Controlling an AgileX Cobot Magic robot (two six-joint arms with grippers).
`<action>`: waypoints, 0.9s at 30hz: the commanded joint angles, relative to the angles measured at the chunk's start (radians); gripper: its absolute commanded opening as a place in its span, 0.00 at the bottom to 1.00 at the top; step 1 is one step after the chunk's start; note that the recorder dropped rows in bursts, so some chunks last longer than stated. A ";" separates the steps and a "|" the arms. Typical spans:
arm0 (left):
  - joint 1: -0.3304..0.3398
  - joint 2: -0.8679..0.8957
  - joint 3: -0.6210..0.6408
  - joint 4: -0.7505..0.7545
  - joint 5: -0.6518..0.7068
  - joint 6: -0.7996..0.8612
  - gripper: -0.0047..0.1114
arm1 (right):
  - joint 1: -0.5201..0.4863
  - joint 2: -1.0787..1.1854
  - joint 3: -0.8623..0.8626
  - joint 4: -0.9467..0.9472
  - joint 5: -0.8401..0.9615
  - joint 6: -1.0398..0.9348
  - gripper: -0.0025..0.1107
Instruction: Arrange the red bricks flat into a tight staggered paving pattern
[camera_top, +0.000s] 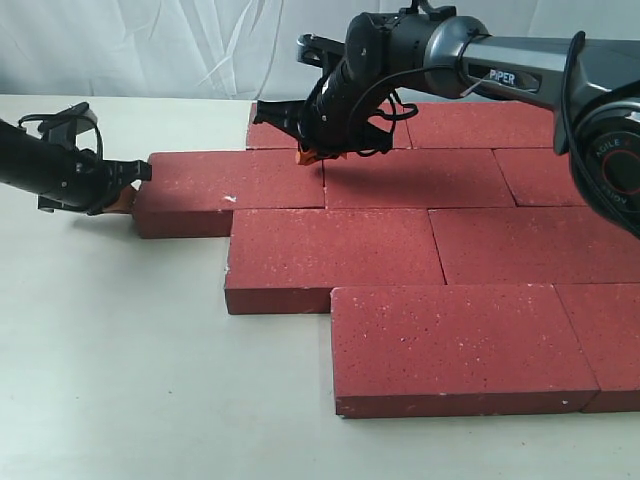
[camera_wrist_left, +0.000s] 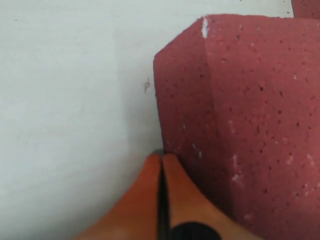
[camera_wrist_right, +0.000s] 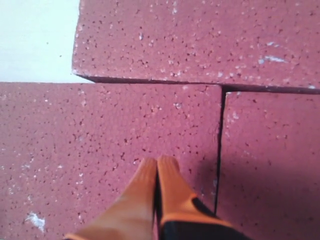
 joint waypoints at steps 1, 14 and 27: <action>-0.027 0.017 0.006 0.024 0.029 0.017 0.04 | -0.001 -0.007 -0.004 -0.007 -0.005 -0.003 0.02; 0.001 -0.106 0.006 0.366 -0.043 -0.344 0.04 | -0.001 -0.074 -0.004 -0.028 0.106 -0.003 0.02; -0.046 -0.366 0.146 0.636 -0.060 -0.589 0.04 | 0.007 -0.166 -0.004 -0.095 0.470 -0.017 0.02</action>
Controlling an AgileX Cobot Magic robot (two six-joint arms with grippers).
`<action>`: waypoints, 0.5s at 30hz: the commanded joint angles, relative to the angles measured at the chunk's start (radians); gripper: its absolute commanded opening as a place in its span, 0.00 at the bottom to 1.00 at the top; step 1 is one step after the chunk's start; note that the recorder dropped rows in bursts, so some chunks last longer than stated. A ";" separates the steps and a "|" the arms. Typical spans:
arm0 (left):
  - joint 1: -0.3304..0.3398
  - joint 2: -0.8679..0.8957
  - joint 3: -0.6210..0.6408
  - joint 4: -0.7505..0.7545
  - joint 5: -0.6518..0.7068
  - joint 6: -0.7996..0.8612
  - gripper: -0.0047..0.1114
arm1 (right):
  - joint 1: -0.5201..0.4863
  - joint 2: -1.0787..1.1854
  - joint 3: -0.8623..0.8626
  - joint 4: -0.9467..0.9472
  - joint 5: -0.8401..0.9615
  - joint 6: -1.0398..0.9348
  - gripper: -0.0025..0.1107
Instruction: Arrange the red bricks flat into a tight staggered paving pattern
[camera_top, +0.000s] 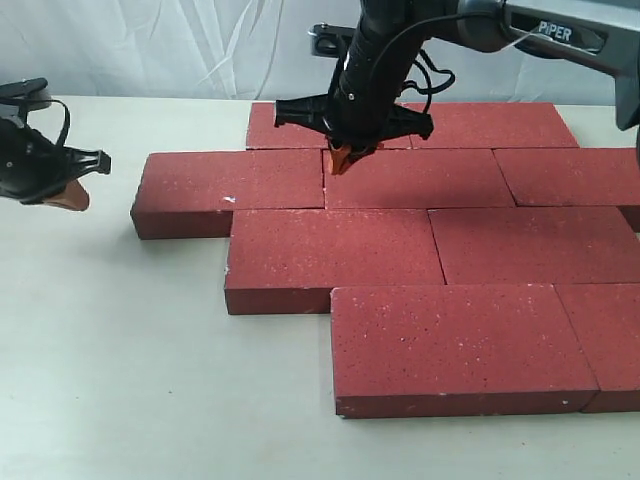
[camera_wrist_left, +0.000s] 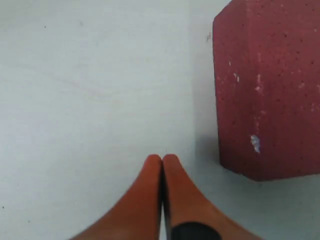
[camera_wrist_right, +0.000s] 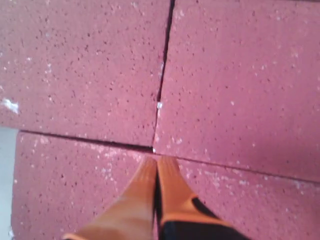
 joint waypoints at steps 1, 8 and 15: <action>-0.077 -0.130 0.057 0.066 -0.017 -0.041 0.04 | 0.009 -0.046 -0.004 -0.002 0.116 -0.030 0.02; -0.337 -0.202 0.057 0.502 -0.014 -0.420 0.04 | 0.020 -0.100 -0.004 0.119 0.154 -0.142 0.02; -0.403 -0.202 0.057 0.468 -0.012 -0.420 0.04 | 0.013 -0.206 0.079 0.098 0.154 -0.152 0.02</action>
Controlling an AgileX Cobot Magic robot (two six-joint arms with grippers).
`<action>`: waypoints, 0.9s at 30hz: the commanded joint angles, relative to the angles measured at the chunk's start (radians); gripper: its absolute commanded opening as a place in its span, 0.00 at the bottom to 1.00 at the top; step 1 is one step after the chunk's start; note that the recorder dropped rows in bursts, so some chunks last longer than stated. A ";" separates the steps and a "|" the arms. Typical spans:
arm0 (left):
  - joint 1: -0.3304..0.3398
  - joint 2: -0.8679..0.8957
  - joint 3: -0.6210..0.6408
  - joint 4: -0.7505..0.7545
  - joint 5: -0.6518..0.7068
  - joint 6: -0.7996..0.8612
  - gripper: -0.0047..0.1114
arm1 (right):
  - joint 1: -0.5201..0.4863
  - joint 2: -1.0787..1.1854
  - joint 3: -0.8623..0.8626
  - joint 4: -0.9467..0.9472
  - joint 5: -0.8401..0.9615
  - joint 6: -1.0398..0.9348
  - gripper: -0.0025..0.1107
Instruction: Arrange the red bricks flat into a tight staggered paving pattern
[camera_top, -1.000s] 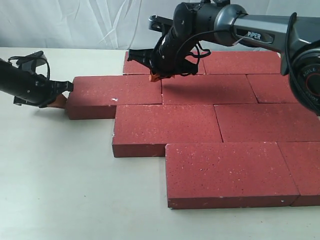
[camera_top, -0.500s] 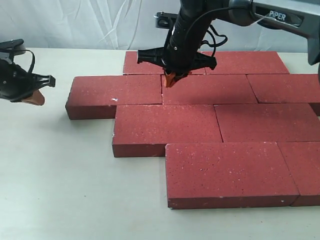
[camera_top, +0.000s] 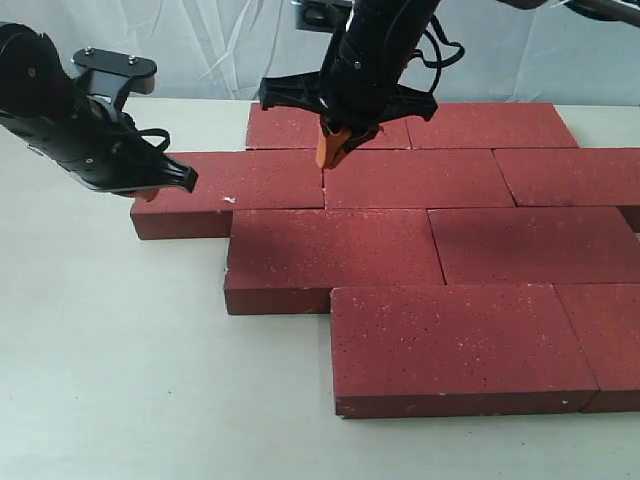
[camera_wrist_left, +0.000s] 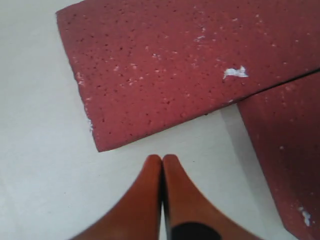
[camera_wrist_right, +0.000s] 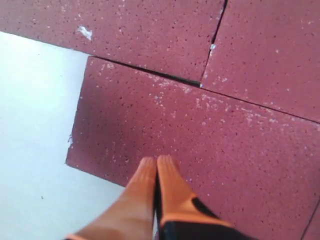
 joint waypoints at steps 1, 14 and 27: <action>-0.016 -0.009 0.005 -0.020 0.001 -0.014 0.04 | -0.008 -0.106 0.093 -0.028 0.006 -0.013 0.02; 0.124 -0.151 0.127 -0.156 0.034 -0.040 0.04 | -0.141 -0.472 0.518 -0.042 -0.084 -0.054 0.02; 0.141 -0.260 0.191 -0.090 0.058 -0.036 0.04 | -0.319 -0.711 0.813 -0.024 -0.213 -0.145 0.02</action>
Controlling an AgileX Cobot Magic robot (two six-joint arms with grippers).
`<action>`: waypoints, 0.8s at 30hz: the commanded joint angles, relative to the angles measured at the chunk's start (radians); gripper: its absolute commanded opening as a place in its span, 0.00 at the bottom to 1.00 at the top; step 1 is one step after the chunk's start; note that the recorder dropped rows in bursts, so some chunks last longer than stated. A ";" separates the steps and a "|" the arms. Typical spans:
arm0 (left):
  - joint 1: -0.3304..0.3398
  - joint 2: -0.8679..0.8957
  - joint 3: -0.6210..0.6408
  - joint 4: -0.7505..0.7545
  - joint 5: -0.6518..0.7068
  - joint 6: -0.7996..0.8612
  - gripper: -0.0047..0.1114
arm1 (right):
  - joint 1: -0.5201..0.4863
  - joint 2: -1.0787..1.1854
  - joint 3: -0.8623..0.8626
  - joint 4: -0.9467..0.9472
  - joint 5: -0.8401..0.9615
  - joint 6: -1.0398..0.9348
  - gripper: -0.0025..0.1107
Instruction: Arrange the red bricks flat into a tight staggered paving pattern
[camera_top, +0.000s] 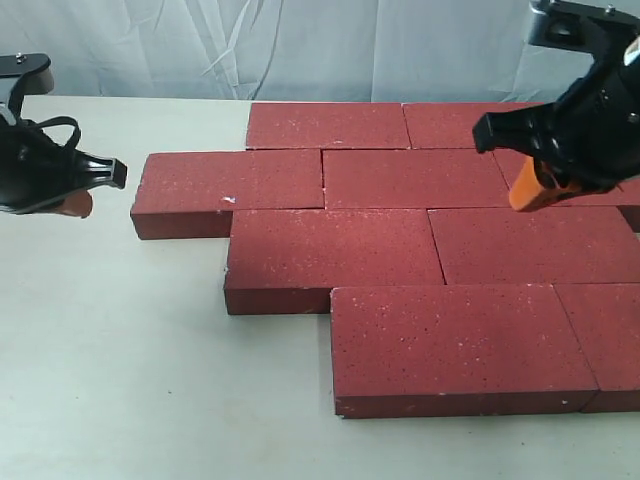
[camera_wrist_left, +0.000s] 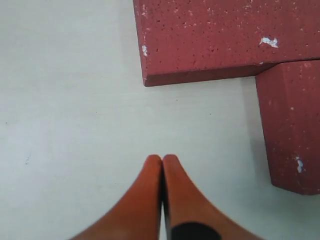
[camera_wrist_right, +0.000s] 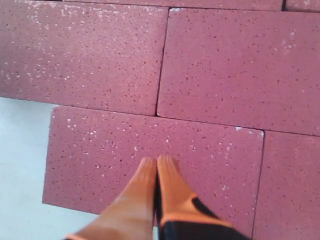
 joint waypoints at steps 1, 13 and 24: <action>0.002 -0.016 0.004 0.054 0.003 -0.002 0.04 | -0.051 -0.059 0.066 -0.009 -0.037 -0.022 0.02; 0.002 -0.016 0.004 0.066 0.001 -0.002 0.04 | -0.049 -0.357 0.209 -0.187 -0.047 -0.024 0.02; 0.002 -0.016 0.004 0.066 0.001 -0.002 0.04 | -0.049 -0.646 0.369 -0.188 -0.052 -0.032 0.02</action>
